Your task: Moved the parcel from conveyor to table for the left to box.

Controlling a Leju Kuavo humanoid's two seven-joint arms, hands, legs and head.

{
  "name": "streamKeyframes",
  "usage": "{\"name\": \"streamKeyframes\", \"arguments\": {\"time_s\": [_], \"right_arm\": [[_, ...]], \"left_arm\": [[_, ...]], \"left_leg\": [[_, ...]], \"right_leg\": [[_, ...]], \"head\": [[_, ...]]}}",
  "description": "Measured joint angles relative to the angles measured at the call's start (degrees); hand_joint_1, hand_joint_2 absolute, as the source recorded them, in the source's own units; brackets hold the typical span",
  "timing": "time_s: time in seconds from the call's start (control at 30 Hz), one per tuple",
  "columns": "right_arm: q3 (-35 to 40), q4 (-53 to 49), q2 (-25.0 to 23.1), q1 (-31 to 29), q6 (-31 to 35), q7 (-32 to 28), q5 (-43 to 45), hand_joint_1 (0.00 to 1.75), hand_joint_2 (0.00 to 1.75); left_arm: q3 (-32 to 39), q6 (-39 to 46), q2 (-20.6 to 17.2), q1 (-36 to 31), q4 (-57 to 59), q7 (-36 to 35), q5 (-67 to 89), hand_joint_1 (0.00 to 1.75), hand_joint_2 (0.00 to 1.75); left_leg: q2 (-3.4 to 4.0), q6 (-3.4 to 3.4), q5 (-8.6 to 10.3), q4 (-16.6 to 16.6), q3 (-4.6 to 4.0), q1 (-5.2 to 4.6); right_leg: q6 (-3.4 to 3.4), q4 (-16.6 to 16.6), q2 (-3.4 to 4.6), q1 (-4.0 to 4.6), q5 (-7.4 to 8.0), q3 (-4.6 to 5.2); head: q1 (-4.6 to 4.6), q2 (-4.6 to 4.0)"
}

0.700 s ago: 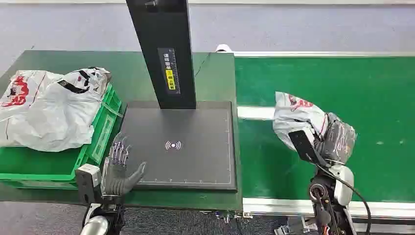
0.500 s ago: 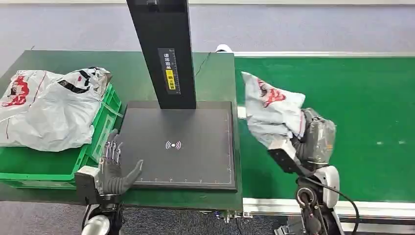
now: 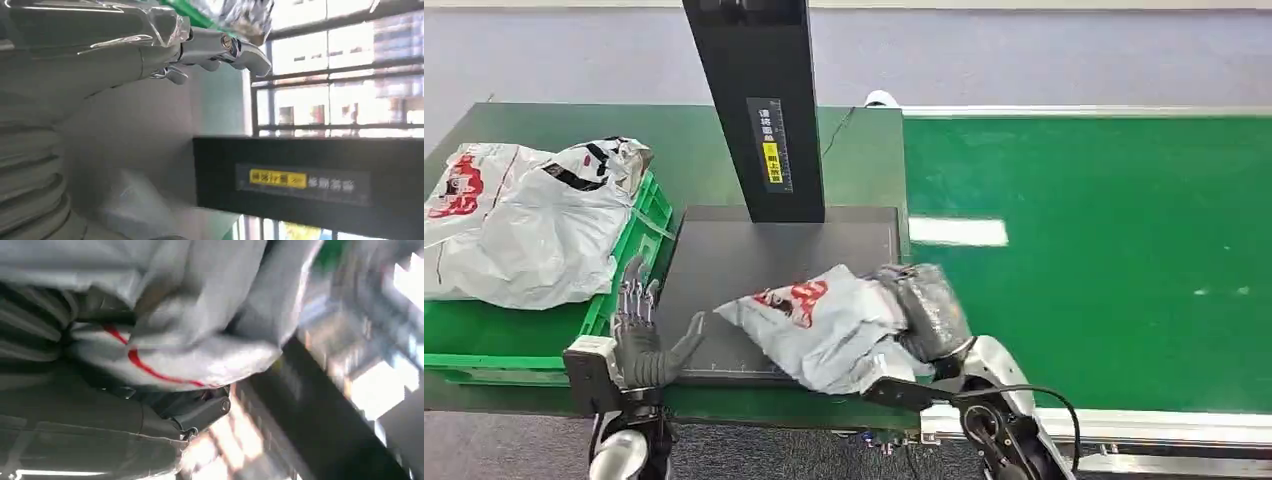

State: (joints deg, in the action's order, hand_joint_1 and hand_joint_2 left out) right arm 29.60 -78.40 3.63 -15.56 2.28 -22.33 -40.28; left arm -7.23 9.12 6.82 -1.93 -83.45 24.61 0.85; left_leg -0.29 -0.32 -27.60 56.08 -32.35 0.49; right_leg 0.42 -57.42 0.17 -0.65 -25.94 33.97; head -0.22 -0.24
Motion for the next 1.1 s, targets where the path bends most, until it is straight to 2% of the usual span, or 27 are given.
{"name": "streamKeyframes", "arguments": {"time_s": [0.1,0.33,0.67,0.7,0.73,0.83,0.93,1.0,1.1], "right_arm": [[4.5,3.3,0.3,-1.4,-4.9,1.5,0.2,1.75,1.75],[13.8,15.5,0.8,-7.2,-12.3,11.7,-3.5,1.75,1.75],[16.8,21.4,1.2,-10.1,-12.6,13.0,-3.5,1.75,1.75],[16.9,21.6,1.2,-10.2,-12.6,13.0,-3.5,0.17,1.75],[17.0,21.7,1.2,-10.2,-12.6,13.1,-3.5,0.0,1.75],[16.8,21.8,1.5,-10.0,-10.5,13.3,-2.7,0.0,1.75],[15.7,21.5,1.8,-9.1,-7.5,13.3,-1.8,0.0,1.75],[14.6,21.1,2.0,-8.7,-6.9,13.7,-1.8,0.0,1.75],[12.2,19.7,2.1,-7.0,-6.6,14.1,-2.6,0.0,1.75]], "left_arm": [[-0.3,1.3,0.0,-0.6,0.6,0.4,0.2,0.0,1.75],[-0.5,1.3,-0.2,-1.1,1.1,-0.8,-1.0,0.0,1.75],[-0.8,4.1,-0.4,-1.1,0.8,-0.9,2.6,0.0,1.75],[-0.8,4.1,-0.4,-1.1,0.8,-0.9,2.6,0.0,1.75],[-0.9,4.1,-0.4,-1.1,0.8,-0.9,2.6,0.0,1.75],[-0.9,3.0,-0.5,-0.8,0.4,-1.0,3.2,0.0,1.75],[-1.8,-2.1,-1.4,0.0,-0.9,-2.0,6.3,0.0,1.75],[-3.2,-5.5,-2.8,0.2,-1.1,-3.7,13.8,0.0,1.75],[-5.5,-6.1,-4.4,0.3,-1.0,-6.2,29.8,0.0,1.75]], "left_leg": [[0.0,-0.01,0.0,0.0,0.0,0.03],[0.07,-0.01,0.0,0.0,0.1,0.04],[0.33,-0.1,-0.11,0.0,0.89,0.07],[0.33,-0.1,-0.11,0.0,0.95,0.07],[0.33,-0.1,-0.11,0.0,1.01,0.07],[0.33,-0.1,-0.11,0.0,1.09,0.07],[0.32,-0.09,-0.1,0.0,1.07,0.07],[0.31,-0.09,-0.1,0.0,1.06,0.07],[0.3,-0.09,-0.1,0.0,0.99,0.07]], "right_leg": [[0.0,0.0,0.0,0.04,0.0,0.0],[0.0,0.0,0.04,0.05,0.0,-0.07],[-0.07,0.0,0.27,0.09,-0.05,-0.75],[-0.07,0.0,0.27,0.09,-0.05,-0.81],[-0.07,0.0,0.27,0.09,-0.05,-0.87],[-0.07,0.0,0.28,0.09,-0.04,-0.96],[-0.07,0.0,0.27,0.09,-0.04,-0.95],[-0.07,0.0,0.26,0.09,-0.04,-0.94],[-0.07,0.0,0.25,0.09,-0.04,-0.89]], "head": [[-0.02,0.0],[0.0,0.0],[0.0,0.0],[-0.02,0.0],[0.0,0.0],[0.0,0.0],[0.0,0.0],[0.0,0.0],[0.0,0.0]]}}
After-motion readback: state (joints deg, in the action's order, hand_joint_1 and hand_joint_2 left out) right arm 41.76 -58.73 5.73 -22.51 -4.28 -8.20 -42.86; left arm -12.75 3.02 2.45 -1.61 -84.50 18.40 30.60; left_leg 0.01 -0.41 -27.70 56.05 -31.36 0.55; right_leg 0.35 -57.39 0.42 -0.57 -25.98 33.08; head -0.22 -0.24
